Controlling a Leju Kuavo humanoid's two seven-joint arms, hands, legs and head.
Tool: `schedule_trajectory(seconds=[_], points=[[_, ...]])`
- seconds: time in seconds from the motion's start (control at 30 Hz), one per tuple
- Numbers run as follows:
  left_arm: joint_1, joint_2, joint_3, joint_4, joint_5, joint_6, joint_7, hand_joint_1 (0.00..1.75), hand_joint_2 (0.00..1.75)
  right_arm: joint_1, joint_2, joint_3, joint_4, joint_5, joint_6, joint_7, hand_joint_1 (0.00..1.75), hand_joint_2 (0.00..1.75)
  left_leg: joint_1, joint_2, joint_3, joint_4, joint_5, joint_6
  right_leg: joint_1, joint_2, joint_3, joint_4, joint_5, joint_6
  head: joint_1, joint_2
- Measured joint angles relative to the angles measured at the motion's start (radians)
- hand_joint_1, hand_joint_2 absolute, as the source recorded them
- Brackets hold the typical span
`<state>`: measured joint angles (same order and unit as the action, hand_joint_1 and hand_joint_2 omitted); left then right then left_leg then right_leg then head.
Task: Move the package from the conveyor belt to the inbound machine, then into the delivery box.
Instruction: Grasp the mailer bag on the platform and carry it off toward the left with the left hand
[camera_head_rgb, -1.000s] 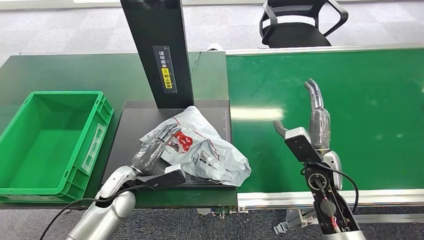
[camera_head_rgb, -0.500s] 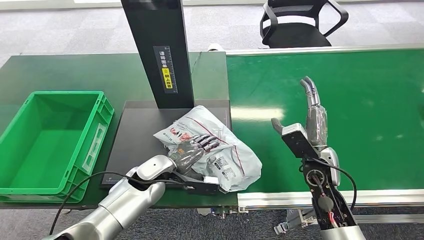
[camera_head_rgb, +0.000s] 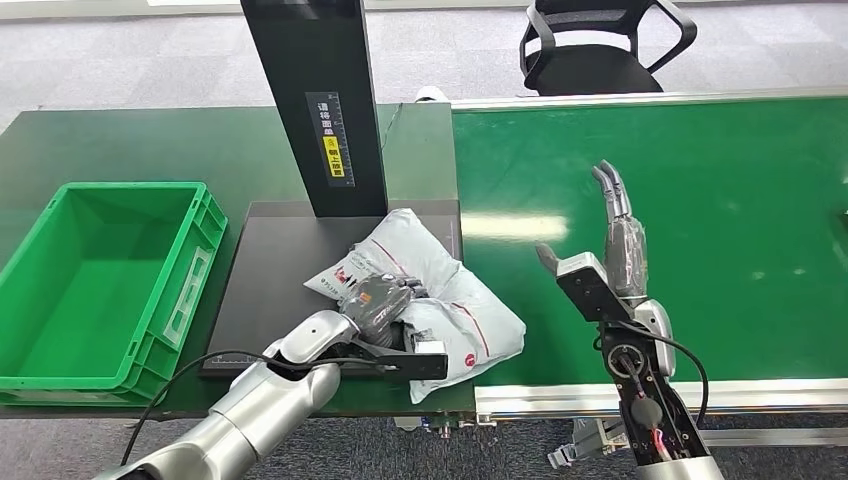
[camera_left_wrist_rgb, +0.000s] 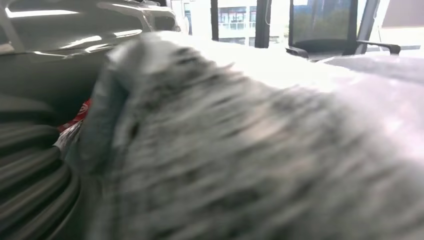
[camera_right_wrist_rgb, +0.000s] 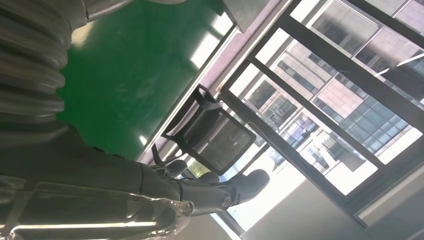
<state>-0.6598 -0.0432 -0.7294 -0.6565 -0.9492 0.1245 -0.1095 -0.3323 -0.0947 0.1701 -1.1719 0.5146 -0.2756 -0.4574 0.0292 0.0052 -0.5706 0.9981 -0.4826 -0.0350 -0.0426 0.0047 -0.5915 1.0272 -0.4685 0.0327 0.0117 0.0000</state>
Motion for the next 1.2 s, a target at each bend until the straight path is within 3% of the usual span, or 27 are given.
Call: schedule_trajectory(seconds=[0.27,0.6,0.83,1.0,1.2], points=[[0.039,0.007,0.033,-0.030,0.008,0.054,-0.018,1.75,1.75,0.012,0.002,-0.001,-0.009,0.006,0.004,0.006,0.00,1.75,0.000,0.000,0.000,0.000,0.000,0.000,0.000,0.000,0.000,0.000,0.000,0.000,0.000,0.000],[0.095,0.030,0.088,-0.120,0.030,0.245,-0.090,1.75,1.75,0.036,0.001,-0.009,-0.044,0.009,0.013,0.010,0.00,1.75,0.000,0.001,-0.001,0.000,0.000,0.000,0.000,0.001,-0.001,0.000,0.000,0.000,0.000,0.000],[0.159,0.061,0.142,-0.274,0.022,0.533,-0.269,1.75,1.75,0.047,0.001,-0.011,-0.058,0.004,0.015,0.009,0.00,1.75,0.000,0.001,-0.001,0.000,0.000,0.000,0.000,0.001,-0.002,0.000,0.000,0.000,0.000,0.000],[0.252,0.046,0.294,-0.460,-0.051,0.569,-0.502,1.75,1.75,0.045,0.000,-0.009,-0.055,-0.009,0.002,-0.005,0.00,1.75,0.000,0.001,-0.001,0.000,0.000,0.000,0.000,0.001,-0.002,0.000,0.000,0.000,0.000,0.000],[0.335,0.021,0.455,-0.646,-0.024,0.570,-0.562,1.75,1.75,0.049,-0.008,-0.009,-0.054,-0.018,-0.014,-0.009,0.00,1.75,0.000,0.001,-0.001,0.000,0.000,0.000,0.000,0.001,-0.002,0.000,0.000,0.000,0.000,0.000]])
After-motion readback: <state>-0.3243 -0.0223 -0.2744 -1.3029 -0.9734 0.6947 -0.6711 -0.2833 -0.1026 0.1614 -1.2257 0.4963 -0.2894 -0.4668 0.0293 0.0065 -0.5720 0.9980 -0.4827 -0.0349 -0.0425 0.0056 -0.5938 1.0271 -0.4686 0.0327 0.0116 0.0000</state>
